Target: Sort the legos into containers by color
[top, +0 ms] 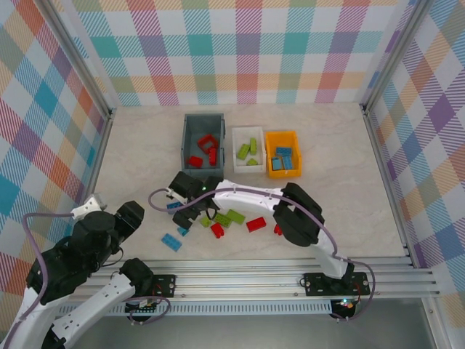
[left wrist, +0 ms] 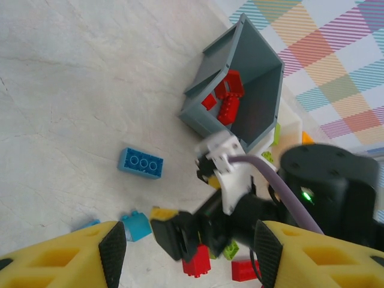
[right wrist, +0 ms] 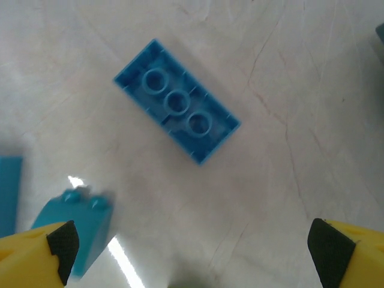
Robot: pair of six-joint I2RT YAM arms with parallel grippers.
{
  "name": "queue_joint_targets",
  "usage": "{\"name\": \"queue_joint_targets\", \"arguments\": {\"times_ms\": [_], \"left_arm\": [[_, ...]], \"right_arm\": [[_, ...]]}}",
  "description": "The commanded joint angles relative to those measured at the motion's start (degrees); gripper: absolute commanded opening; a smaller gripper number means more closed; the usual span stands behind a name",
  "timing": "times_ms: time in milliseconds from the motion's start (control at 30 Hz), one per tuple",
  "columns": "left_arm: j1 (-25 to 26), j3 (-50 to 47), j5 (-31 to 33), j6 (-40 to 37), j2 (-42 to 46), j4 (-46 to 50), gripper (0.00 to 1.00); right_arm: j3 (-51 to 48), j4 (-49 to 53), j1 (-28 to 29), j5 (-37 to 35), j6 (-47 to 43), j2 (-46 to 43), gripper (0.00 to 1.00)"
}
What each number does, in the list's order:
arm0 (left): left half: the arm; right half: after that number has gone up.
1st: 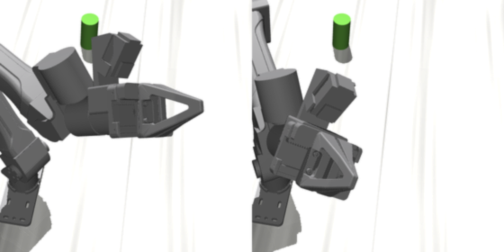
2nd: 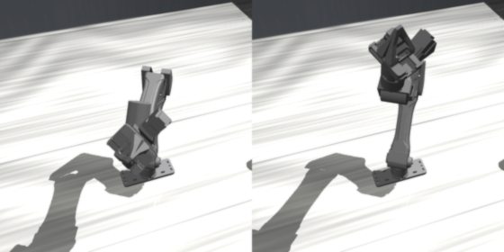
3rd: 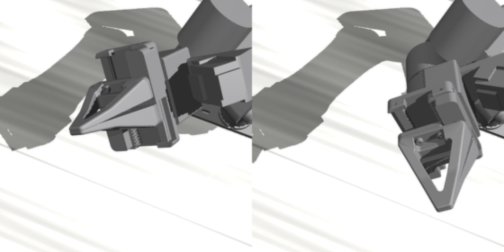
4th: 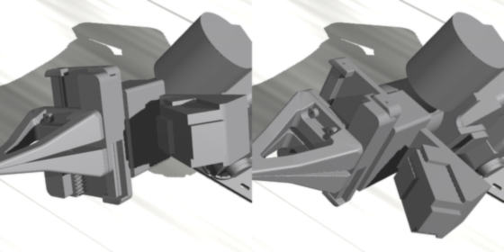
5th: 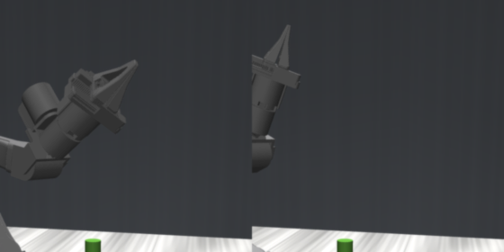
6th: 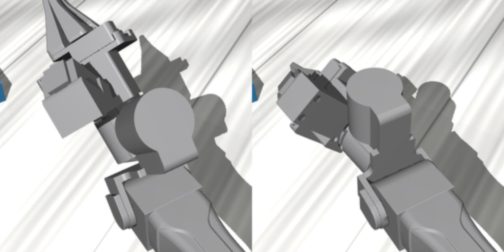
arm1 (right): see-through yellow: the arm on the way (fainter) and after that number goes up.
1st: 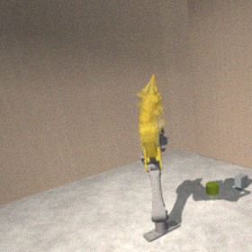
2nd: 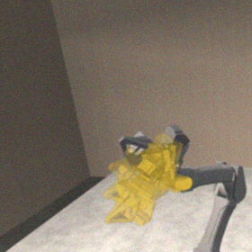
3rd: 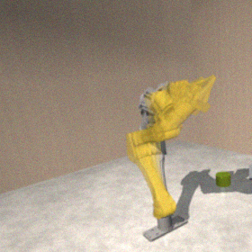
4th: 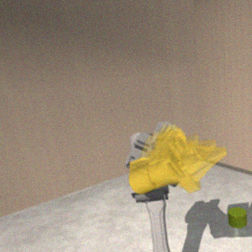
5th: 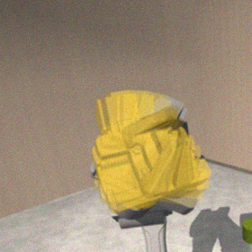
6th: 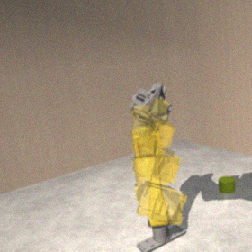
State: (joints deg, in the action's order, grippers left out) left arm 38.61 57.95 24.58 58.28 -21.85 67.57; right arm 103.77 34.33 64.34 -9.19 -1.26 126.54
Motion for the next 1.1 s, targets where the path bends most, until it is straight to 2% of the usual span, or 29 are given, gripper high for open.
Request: {"name": "queue_joint_targets", "arguments": {"times_ms": [0, 233, 367, 567, 667, 733, 800, 967, 1067], "left_arm": [[0.4, 1.6, -0.6, -1.3, 0.6, 1.2, 0.60], [0.4, 1.4, -1.9, -1.2, 0.3, 0.4, 0.60], [0.4, 1.3, -2.4, -1.3, -0.2, -0.1, 0.60], [0.4, 0.7, -3.0, -1.5, -0.5, -1.0, 0.60], [0.4, 0.1, -3.1, -1.4, -0.4, -1.5, 0.60], [0.4, -0.2, -3.2, -1.5, -0.4, -1.8, 0.60], [0.4, -0.6, -3.3, -1.5, -0.5, -1.8, 0.61], [0.4, -2.3, -5.3, -1.7, -1.9, -4.4, 0.62], [0.4, -2.8, -9.3, -3.8, -5.0, -9.3, 0.63]], "right_arm": [[6.7, 3.3, -0.7, 1.5, -2.9, 4.2, 1.00], [19.8, 8.7, -0.9, 2.4, -2.2, 15.1, 0.96], [24.4, 9.8, -1.0, 2.4, -0.5, 18.0, 0.88], [26.1, 9.7, -1.0, 2.4, 2.1, 18.7, 0.63], [25.9, 9.6, -1.0, 2.3, 3.0, 18.2, 0.45], [24.7, 8.6, -1.0, 2.2, 3.9, 16.7, 0.36], [21.9, 6.8, -1.1, 2.2, 4.7, 13.9, 0.32], [9.9, -0.2, -1.8, 1.0, 7.1, 1.0, 0.28], [-0.1, -3.4, -3.6, -0.4, 9.6, -9.7, 0.28]]}}
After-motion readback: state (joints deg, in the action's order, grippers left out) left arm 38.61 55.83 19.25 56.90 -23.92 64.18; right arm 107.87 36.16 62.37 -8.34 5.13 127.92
